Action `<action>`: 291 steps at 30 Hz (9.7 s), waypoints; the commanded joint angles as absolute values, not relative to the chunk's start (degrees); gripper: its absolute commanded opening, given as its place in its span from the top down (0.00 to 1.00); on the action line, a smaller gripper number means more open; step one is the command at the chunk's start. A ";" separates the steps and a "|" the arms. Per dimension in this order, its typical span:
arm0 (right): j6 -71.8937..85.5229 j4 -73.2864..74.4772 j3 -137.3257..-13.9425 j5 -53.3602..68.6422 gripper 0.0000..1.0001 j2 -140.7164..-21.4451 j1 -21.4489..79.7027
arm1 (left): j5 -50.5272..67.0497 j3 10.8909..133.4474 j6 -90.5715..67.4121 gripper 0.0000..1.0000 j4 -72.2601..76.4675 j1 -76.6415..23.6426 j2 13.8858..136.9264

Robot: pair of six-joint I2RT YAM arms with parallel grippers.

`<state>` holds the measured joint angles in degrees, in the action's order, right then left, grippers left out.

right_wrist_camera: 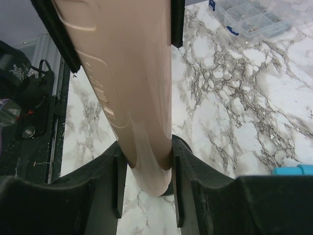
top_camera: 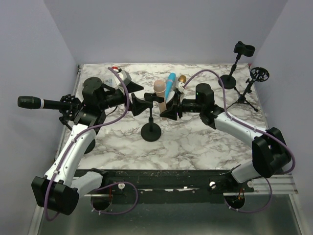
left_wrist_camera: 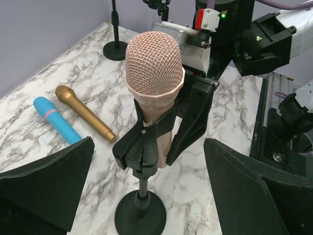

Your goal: Remove the microphone from the stand

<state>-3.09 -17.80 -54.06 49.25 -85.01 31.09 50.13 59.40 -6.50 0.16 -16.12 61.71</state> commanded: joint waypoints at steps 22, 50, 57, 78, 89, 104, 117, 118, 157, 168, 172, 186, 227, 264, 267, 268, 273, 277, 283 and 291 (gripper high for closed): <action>-0.26 -20.82 -54.31 52.61 0.99 -86.04 30.66 | 53.06 66.32 1.65 0.41 -9.67 -16.34 70.67; 5.88 -34.10 -37.96 11.94 0.99 -68.27 30.63 | 49.36 65.40 5.81 1.00 -11.74 -18.32 67.79; 12.13 -28.25 -41.57 0.32 0.99 -73.35 30.29 | 47.45 64.86 5.68 0.80 -11.70 -18.98 66.14; 34.12 5.80 -70.79 14.21 0.99 -107.57 16.48 | 25.36 62.03 5.28 0.01 -10.12 -22.71 54.71; 36.41 9.67 -78.49 18.79 0.99 -119.03 14.40 | 2.41 55.15 12.96 0.02 -4.74 -33.24 44.63; 39.72 7.32 -75.41 16.17 0.92 -119.97 11.54 | -2.29 54.31 12.31 0.01 -2.99 -35.59 42.83; 39.74 6.86 -74.89 15.42 0.62 -119.98 11.16 | -2.45 54.05 12.28 0.02 -2.64 -35.65 43.15; 39.68 6.90 -74.69 15.38 0.61 -120.03 11.09 | -2.43 54.05 12.22 0.01 -2.64 -35.68 43.24; 33.66 3.11 -68.43 18.00 0.15 -103.27 10.99 | -2.72 53.49 12.04 0.01 -1.65 -35.68 43.50; 43.18 -11.80 -61.51 38.29 0.00 -98.22 10.50 | -4.19 52.88 11.78 0.01 -0.77 -35.77 42.81; 50.37 -22.07 -57.82 48.52 0.00 -96.65 11.09 | -4.59 52.76 11.79 0.01 -0.41 -35.85 42.68; 55.67 -26.99 -60.31 48.21 0.00 -85.46 25.72 | -4.39 53.32 10.91 0.01 -1.05 -35.90 42.55; 39.96 -3.43 -69.72 35.68 0.59 -92.54 35.70 | -4.97 53.00 10.68 0.02 -0.33 -36.11 44.14; -6.34 12.14 -74.64 40.39 0.13 -86.88 36.37 | -4.18 53.61 9.94 0.02 -1.15 -36.38 45.17; -7.85 13.87 -76.47 41.74 0.19 -88.54 37.29 | -4.04 53.53 9.93 0.02 -1.03 -36.39 45.29; -8.33 14.76 -77.45 42.23 0.20 -89.37 37.71 | -4.06 53.63 9.93 0.01 -1.04 -36.34 45.27; -9.57 17.67 -79.11 40.72 0.26 -91.31 40.12 | -4.13 53.62 10.01 0.02 -1.18 -36.44 45.02; -9.07 16.88 -78.56 37.62 0.37 -92.08 42.46 | -4.19 53.83 9.91 0.02 -1.47 -36.41 45.16; -8.66 17.10 -79.76 32.84 0.51 -94.16 44.36 | -4.24 53.88 9.84 0.02 -1.35 -36.39 45.49; -6.68 14.44 -77.46 27.04 0.82 -92.73 45.18 | -4.63 53.86 9.94 0.02 -1.37 -36.41 45.27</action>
